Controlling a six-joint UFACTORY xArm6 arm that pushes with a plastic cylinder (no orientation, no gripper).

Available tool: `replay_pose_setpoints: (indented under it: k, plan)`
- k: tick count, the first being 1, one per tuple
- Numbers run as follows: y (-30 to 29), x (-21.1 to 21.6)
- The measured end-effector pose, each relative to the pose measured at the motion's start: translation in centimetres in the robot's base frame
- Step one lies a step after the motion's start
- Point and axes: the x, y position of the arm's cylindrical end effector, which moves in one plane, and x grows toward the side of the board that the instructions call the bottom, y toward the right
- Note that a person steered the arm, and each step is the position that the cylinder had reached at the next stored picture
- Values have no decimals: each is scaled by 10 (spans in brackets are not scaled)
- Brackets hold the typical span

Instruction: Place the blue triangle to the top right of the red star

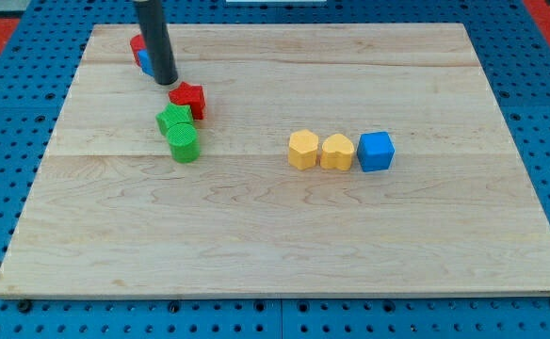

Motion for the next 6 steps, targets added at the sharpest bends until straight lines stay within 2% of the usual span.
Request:
replay_pose_setpoints:
  k: [1, 2, 3, 5, 6]
  plan:
    - [-46, 10]
    - [-41, -29]
    - [67, -35]
    - [115, -61]
    - [200, -62]
